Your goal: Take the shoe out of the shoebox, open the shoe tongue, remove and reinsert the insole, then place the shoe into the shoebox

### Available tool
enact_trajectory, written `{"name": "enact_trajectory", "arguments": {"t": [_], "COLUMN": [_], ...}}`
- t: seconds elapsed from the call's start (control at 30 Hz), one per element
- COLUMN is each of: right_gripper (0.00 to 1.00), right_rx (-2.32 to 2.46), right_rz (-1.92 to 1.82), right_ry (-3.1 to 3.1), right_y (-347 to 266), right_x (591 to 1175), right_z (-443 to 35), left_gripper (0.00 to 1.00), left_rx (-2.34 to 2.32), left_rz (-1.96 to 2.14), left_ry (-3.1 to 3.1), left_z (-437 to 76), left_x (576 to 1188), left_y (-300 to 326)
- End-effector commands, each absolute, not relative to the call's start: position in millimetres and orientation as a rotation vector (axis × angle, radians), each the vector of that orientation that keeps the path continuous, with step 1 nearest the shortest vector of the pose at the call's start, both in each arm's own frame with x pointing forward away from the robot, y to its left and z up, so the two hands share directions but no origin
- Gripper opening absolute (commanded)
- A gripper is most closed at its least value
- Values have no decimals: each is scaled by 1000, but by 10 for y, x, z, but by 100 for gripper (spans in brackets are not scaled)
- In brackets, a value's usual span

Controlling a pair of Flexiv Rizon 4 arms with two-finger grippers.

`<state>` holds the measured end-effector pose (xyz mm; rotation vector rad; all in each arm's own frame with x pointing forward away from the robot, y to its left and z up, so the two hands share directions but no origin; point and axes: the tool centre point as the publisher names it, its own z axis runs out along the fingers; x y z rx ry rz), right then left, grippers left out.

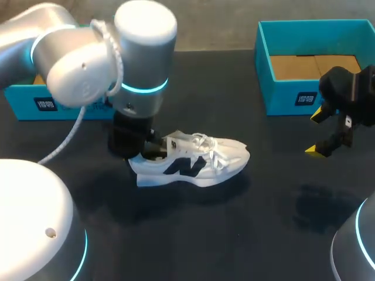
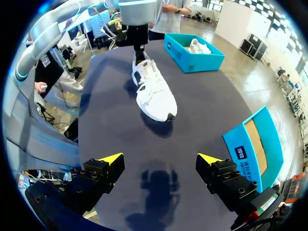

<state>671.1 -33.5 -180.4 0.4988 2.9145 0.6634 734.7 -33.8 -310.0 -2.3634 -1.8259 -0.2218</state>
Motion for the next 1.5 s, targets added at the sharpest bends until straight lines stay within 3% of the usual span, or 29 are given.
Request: {"name": "enact_trajectory", "arguments": {"t": [0.03,0.47,1.3,1.33,1.37,1.5], "right_gripper": [100,100,100,100,100,100], "right_rx": [500,500,500,500,500,500], "right_rz": [660,660,660,660,660,660], "right_ry": [2918,2918,2918,2918,2918,2918], "right_y": [-325,-325,-325,-325,-325,-325], "right_x": [6729,6729,6729,6729,6729,6729], "right_z": [-1813,-1813,-1813,-1813,-1813,-1813], "left_gripper": [0,0,0,13,32,71], "left_rx": [-2411,-2357,-2351,-2353,-2350,-2352], "left_rz": [-229,-277,-252,-251,-255,-262], "left_ry": [-1835,-1888,-1892,-1890,-1889,-1889], "left_z": [-3322,-3723,-3827,-3824,-3820,-3794], "left_x": [7344,7349,7468,7466,7463,7438], "left_y": [-279,-178,-386,-392,-396,-413]}}
